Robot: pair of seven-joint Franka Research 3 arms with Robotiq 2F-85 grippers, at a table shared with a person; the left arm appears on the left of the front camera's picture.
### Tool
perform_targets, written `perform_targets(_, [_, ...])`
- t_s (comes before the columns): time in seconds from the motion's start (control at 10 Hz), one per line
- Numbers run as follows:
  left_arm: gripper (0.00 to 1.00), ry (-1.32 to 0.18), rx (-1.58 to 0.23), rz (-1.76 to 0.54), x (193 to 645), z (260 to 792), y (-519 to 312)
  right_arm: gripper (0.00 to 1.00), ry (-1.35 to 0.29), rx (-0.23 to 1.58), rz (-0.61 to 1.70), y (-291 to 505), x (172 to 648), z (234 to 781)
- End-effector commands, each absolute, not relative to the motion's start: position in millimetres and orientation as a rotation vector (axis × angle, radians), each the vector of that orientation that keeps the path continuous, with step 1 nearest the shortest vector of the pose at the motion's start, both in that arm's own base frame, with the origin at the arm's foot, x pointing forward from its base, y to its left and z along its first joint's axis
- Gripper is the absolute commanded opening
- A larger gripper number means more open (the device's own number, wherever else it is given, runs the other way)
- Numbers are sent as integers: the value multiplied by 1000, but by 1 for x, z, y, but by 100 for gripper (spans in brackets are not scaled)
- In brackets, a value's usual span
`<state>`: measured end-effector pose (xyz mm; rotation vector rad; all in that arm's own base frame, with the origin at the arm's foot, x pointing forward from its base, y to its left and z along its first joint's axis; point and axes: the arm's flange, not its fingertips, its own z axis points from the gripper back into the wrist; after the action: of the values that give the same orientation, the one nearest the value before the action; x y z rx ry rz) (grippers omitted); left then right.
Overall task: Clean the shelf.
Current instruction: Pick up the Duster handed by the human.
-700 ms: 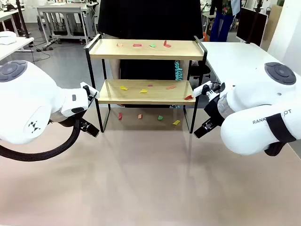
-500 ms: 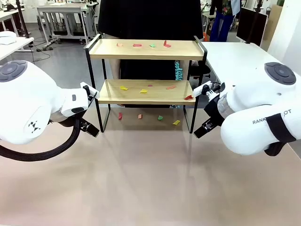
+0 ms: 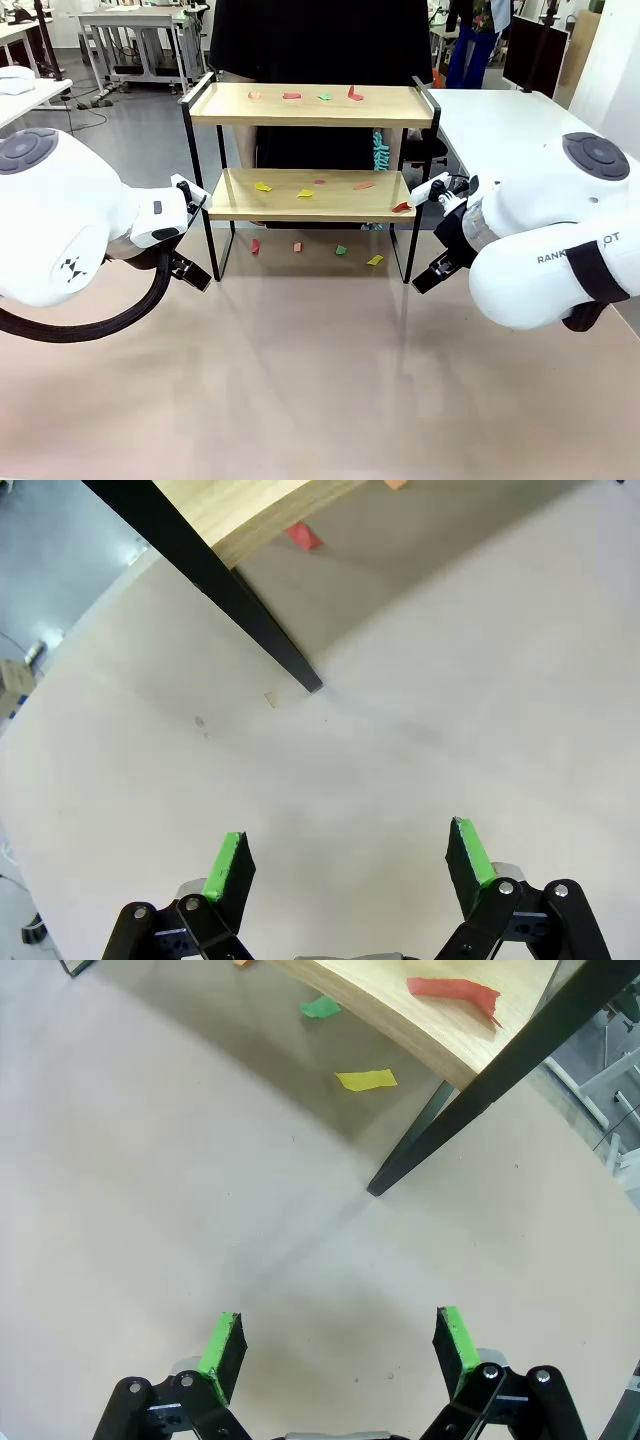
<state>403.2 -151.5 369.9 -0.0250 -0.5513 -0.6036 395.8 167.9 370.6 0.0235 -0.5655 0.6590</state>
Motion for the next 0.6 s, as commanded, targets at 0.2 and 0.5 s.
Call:
perform_targets(0.2, [100, -551, -25, -604, 403, 370, -151, 100, -615, 46, 684, 173, 401, 404])
perform_targets(0.5, [100, -562, -104, -646, 422, 449, -119, 100, -703, 121, 631, 151, 414, 488])
